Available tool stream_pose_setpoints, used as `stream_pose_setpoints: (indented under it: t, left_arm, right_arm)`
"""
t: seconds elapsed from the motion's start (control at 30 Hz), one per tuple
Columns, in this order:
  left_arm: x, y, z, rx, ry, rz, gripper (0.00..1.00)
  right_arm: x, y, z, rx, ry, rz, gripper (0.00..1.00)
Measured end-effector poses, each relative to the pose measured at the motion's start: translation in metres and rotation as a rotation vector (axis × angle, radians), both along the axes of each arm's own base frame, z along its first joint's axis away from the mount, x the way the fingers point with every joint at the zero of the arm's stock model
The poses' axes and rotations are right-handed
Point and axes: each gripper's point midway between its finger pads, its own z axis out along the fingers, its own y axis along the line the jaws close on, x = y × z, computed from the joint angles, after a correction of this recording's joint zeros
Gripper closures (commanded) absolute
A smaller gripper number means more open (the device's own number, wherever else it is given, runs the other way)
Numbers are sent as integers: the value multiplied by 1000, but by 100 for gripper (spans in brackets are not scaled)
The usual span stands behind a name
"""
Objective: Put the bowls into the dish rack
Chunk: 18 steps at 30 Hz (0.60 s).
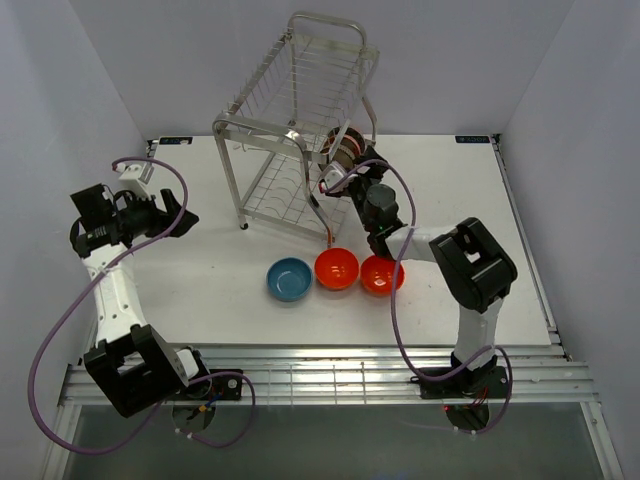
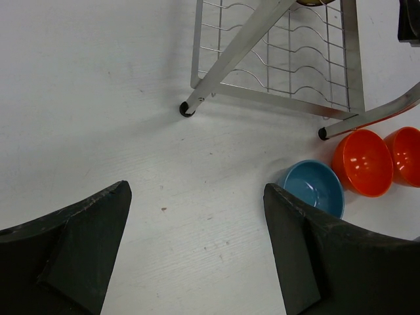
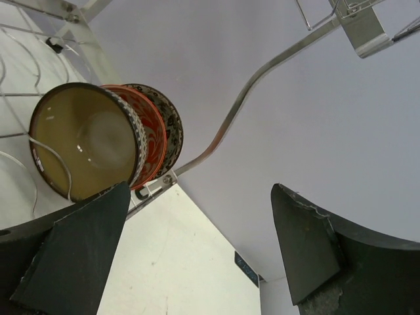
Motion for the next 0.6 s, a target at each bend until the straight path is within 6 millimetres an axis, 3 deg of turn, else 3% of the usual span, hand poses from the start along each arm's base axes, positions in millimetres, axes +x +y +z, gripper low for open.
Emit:
stream_pose_setpoints:
  t: [0.2,0.37,0.47,0.6]
  left_arm:
    - [1,0,4,-1,-1,0,7]
    - [1,-1,7,-7,-3,-8,7]
    - [-1,-4,6,-21,4,-19,7]
    - [-1,-7,9,-41,7,-38,7]
  right_arm:
    - [-27,-22,12,17,76,35,9]
    - [-48,-57,28,46,182,58,10]
    - [-64,-77,32,44,299,107,10]
    - [-84,-102,22,30,497,160,10]
